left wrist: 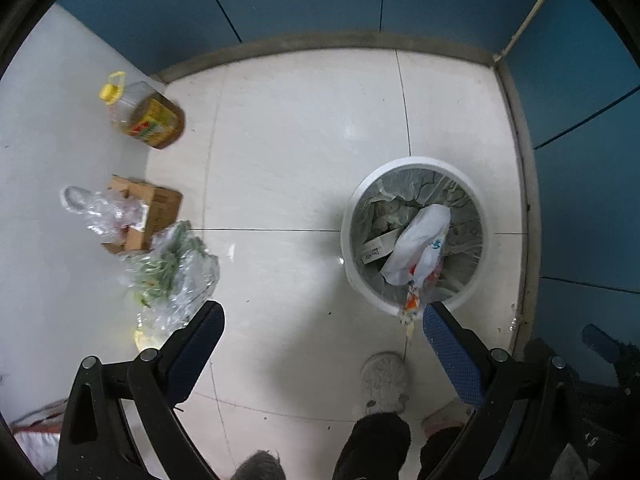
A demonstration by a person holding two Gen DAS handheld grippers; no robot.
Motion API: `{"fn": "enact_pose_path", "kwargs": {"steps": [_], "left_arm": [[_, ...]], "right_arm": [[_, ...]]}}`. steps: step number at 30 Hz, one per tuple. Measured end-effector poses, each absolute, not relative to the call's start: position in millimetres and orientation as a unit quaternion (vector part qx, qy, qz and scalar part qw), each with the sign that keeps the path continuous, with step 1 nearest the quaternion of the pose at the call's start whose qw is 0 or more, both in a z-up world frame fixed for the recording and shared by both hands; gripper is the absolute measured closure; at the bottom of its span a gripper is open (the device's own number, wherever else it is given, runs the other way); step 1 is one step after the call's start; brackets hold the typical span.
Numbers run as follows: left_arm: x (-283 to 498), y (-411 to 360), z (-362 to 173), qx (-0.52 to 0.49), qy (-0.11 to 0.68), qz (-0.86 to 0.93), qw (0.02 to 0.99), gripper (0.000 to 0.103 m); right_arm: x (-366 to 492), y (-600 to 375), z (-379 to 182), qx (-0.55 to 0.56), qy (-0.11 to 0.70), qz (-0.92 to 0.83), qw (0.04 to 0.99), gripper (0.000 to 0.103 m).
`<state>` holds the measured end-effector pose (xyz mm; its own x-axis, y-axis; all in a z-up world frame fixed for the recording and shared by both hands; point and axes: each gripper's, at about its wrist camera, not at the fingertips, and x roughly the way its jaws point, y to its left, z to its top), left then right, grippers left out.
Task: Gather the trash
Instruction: 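Move both tools back up toward the counter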
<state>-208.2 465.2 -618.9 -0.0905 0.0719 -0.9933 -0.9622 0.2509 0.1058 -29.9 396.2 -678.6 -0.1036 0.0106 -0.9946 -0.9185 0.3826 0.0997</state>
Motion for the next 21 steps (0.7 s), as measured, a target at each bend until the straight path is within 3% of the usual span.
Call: {"fn": "enact_pose_path", "kwargs": {"steps": [13,21], "left_arm": [[-215.4,384.2,-414.4,-0.37,0.515,0.49,0.598,0.001],[-203.3,341.8,-317.2,-0.348,0.483,0.489,0.638,0.001]], "right_arm": [[-32.3,323.4,-444.1,-0.338,0.568,0.448,0.602,0.0],[-30.6,276.0,-318.8,-0.314,0.535,0.489,0.613,0.0]]}}
